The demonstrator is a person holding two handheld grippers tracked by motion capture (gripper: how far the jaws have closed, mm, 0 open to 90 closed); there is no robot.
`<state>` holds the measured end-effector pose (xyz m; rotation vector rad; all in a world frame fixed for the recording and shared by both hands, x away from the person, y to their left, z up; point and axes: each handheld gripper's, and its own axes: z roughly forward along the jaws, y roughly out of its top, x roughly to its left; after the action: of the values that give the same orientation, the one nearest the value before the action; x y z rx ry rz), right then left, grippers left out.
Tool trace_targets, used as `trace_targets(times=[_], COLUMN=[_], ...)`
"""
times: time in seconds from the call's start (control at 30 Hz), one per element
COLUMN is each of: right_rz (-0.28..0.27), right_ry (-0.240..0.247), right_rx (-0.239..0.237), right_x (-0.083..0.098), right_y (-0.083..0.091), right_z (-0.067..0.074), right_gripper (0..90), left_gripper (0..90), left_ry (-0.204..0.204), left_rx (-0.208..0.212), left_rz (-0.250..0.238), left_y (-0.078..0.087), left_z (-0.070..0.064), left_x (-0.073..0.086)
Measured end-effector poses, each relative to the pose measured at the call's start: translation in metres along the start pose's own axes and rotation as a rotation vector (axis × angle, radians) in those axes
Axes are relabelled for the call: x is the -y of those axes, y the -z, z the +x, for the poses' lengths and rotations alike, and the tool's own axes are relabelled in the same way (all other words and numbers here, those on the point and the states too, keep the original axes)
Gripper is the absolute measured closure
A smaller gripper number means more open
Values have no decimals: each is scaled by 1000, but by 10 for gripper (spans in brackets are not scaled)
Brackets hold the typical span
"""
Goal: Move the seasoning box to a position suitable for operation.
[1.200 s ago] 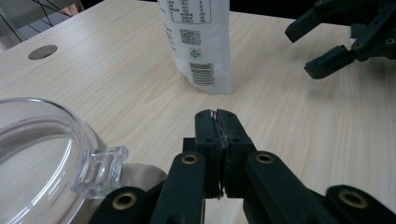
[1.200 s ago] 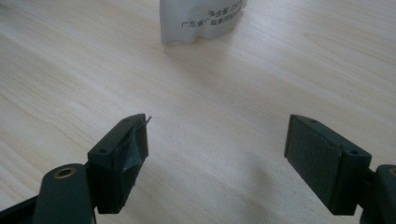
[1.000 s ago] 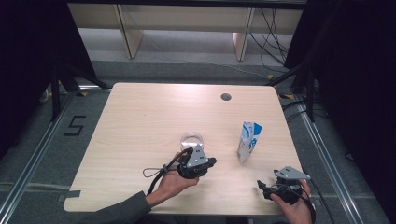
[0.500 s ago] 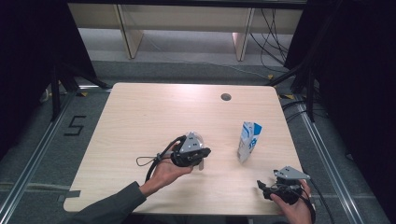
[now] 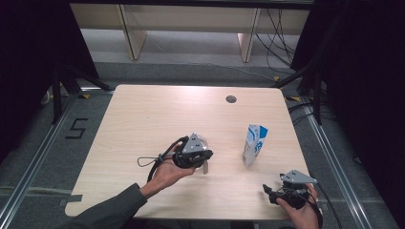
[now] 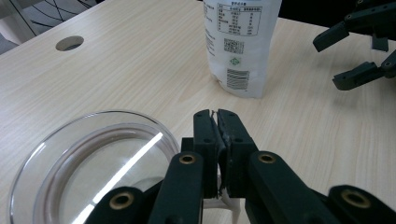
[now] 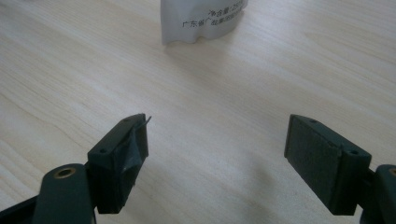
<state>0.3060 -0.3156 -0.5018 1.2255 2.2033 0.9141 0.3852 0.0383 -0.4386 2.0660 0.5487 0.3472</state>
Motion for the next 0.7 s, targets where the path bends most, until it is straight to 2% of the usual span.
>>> trace_targets(times=[0.03,0.1,0.13,0.17,0.2,0.37,0.4,0.47,0.5,0.53,0.57,0.6,0.63,0.67,0.7], right_rz=[10,2,1,3,1,0,1,2,0,3,10,8,6,4,10], right_ry=[-15,-3,0,-2,0,1,3,-12,11,4,-36,-22,-11,6,-6], right_rx=[2,3,5,3,-1,6,6,5,6,5,6,1,1,0,-10], right_x=[0,0,0,0,0,0,0,0,0,0,0,0,0,0,0], right_y=[1,0,0,0,0,0,0,0,0,0,0,0,0,-1,-1], right_z=[1,0,0,0,0,0,0,1,-1,0,4,2,1,0,0], right_gripper=[225,225,226,225,225,225,225,225,225,225,225,225,225,225,225], left_gripper=[861,861,861,861,861,861,861,861,861,861,861,861,861,861,860], left_ry=[3,12,10,5,8,-5,15,15,18,23,9,28,10,23,24], left_rx=[-5,0,-7,-4,-6,-10,-15,-16,-19,-18,-14,-26,-21,-30,-33], left_rz=[9,-2,-6,12,-5,11,-5,-7,-3,-12,-8,-10,-8,-6,-10], left_y=[1,2,2,4,4,13,14,18,21,22,25,26,28,30,32], left_z=[0,0,1,1,1,4,3,5,5,6,7,6,8,8,9], left_x=[0,2,2,2,3,8,10,12,13,15,16,17,18,20,21])
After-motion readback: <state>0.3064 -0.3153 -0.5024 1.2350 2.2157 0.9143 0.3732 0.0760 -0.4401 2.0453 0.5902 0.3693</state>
